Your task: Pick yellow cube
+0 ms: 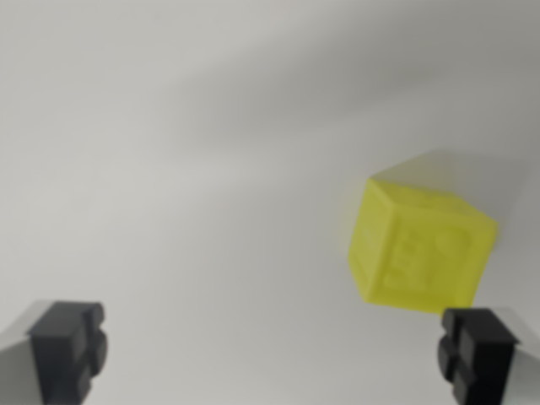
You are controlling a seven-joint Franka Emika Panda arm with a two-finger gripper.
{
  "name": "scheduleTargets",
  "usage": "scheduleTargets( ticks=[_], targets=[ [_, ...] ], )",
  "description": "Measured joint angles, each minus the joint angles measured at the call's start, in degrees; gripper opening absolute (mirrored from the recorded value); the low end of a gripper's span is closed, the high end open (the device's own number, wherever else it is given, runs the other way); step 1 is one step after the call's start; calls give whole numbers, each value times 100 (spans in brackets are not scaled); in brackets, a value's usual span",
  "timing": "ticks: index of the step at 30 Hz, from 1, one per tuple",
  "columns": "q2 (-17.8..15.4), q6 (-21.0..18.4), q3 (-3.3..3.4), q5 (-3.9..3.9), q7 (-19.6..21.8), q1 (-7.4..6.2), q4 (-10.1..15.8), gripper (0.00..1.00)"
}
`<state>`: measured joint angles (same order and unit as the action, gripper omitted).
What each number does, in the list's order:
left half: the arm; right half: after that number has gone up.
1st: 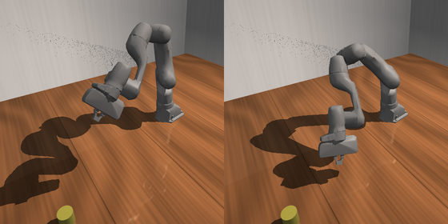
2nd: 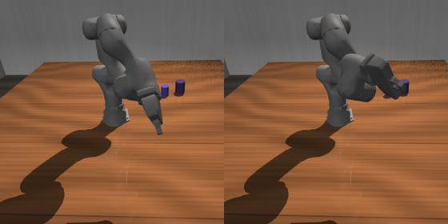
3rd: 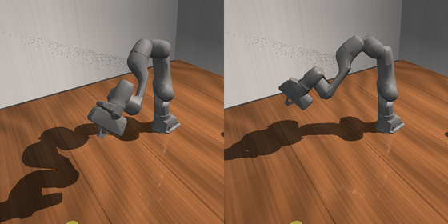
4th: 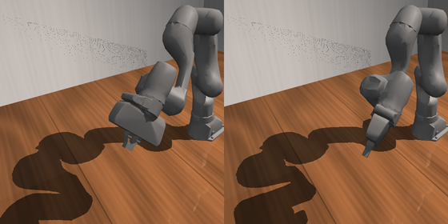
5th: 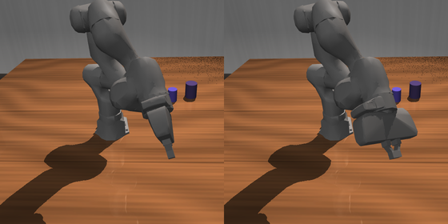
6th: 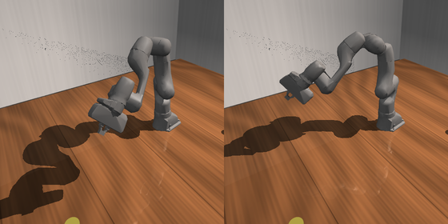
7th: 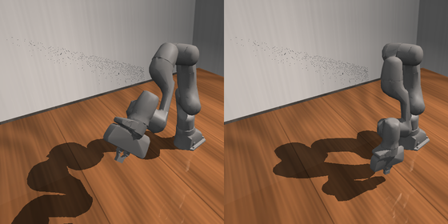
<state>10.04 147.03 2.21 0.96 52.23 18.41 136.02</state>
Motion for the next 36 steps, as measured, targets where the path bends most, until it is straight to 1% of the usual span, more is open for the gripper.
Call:
scheduleTargets(
  ticks=[16, 25, 32, 36],
  targets=[
    [404, 584, 0, -103, -60, 384, 223, 100],
    [676, 900, 0, -179, -119, 605, 293, 100],
    [901, 1134, -1, -253, -181, 777, 320, 100],
    [981, 1218, -4, -274, -199, 842, 330, 100]
  ],
)
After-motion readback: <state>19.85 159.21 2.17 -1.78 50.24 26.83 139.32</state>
